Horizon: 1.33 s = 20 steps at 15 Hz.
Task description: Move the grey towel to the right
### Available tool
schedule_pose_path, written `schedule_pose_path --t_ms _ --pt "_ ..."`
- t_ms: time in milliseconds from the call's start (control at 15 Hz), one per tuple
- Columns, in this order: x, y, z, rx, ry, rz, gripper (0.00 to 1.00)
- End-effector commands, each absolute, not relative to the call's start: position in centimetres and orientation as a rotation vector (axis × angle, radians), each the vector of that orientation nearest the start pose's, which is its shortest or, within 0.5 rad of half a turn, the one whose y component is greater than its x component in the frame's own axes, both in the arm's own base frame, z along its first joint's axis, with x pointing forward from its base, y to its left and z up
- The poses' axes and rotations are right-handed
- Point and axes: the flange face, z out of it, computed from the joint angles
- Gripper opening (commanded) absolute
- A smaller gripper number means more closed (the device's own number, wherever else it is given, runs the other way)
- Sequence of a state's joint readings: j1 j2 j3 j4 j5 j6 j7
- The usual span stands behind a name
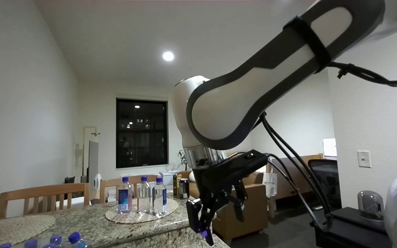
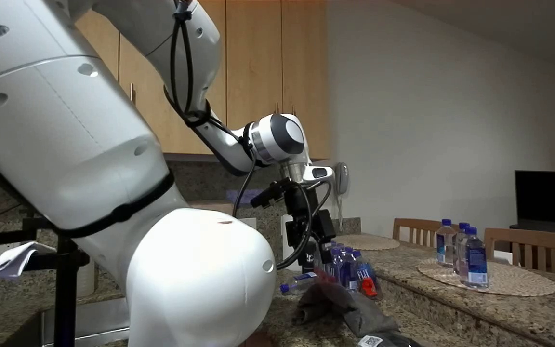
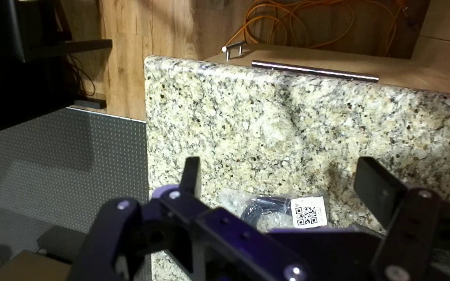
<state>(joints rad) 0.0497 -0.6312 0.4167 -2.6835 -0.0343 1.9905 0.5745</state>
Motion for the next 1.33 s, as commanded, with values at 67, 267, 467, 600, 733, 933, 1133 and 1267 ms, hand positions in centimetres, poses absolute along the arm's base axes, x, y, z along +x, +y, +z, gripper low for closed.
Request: schedule_pose_path --t_ms 67,267,467,600,733,933,1133,1267 --pt "32.2 15.3 40.6 -3.36 0.338 -0.09 1.0" --pt "33.0 15.7 40.3 -3.321 0.353 -0.097 1.0" --pt "34.3 16.5 39.7 -3.259 0.412 -0.064 1.0" --pt "35.3 17.3 39.7 -3.205 0.503 -0.085 1.0" --pt "36.5 18.0 39.9 -3.133 0.605 -0.125 1.0" --pt "38.3 19.3 40.1 -3.047 0.714 -0.202 1.0" --pt "40.1 20.9 39.9 -2.984 0.76 -0.258 1.0" --pt "41.0 22.2 39.5 -2.962 0.72 -0.256 1.0"
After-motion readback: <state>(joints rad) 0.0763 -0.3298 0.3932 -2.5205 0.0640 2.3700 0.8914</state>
